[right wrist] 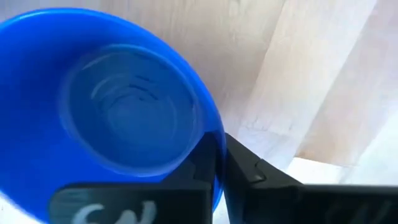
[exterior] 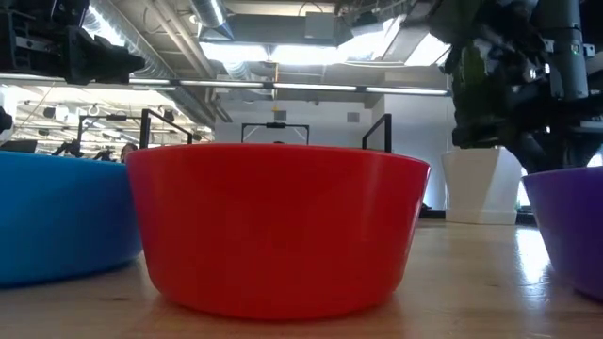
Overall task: Pick & Place Mini bowls
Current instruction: Stack the violet bowl on top of the violet bowls on the shelf
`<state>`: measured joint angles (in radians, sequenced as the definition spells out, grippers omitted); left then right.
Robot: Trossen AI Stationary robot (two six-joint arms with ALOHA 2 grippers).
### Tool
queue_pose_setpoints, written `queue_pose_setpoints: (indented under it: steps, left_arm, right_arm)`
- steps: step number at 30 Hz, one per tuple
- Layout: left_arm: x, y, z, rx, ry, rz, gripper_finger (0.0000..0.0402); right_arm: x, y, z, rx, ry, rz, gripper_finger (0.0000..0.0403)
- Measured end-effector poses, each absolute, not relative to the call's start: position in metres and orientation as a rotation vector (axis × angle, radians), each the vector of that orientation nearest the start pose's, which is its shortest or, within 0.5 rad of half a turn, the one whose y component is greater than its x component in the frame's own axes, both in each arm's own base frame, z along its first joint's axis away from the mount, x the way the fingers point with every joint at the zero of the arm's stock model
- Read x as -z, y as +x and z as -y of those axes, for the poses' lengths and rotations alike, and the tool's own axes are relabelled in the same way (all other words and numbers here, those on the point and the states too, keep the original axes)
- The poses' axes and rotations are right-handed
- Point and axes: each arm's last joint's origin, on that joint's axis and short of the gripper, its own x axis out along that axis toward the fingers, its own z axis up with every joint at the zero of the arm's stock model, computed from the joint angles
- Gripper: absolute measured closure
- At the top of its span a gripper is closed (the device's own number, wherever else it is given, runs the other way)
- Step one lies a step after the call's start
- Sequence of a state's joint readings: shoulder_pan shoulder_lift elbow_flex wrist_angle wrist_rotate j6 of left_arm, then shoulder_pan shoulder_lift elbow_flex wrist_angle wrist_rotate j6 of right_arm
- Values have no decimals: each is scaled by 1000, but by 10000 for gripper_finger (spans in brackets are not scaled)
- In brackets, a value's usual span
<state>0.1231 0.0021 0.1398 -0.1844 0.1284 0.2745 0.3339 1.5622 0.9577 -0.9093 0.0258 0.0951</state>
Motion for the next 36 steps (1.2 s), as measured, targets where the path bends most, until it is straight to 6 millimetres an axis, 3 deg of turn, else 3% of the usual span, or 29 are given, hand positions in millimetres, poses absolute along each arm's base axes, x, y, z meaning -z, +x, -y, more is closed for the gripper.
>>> queue_pose_setpoints:
  steps: [6, 10, 13, 27, 36]
  left_arm:
    - [-193, 87, -7, 12, 269, -46, 398]
    - [-193, 87, -7, 11, 268, -46, 398]
    - [-193, 87, -7, 11, 268, -46, 398]
    - [-193, 87, -7, 11, 269, -46, 398]
    - [-193, 87, -7, 11, 269, -46, 398]
  right_arm:
    - [-217, 240, -69, -161, -231, -1285, 394]
    - [-242, 232, -58, -213, -248, -1026, 398]
    - [-249, 219, -46, -232, -225, -861, 398]
    - [-229, 142, -16, -131, -94, -443, 397]
    - [-210, 132, -14, -78, -35, -383, 398]
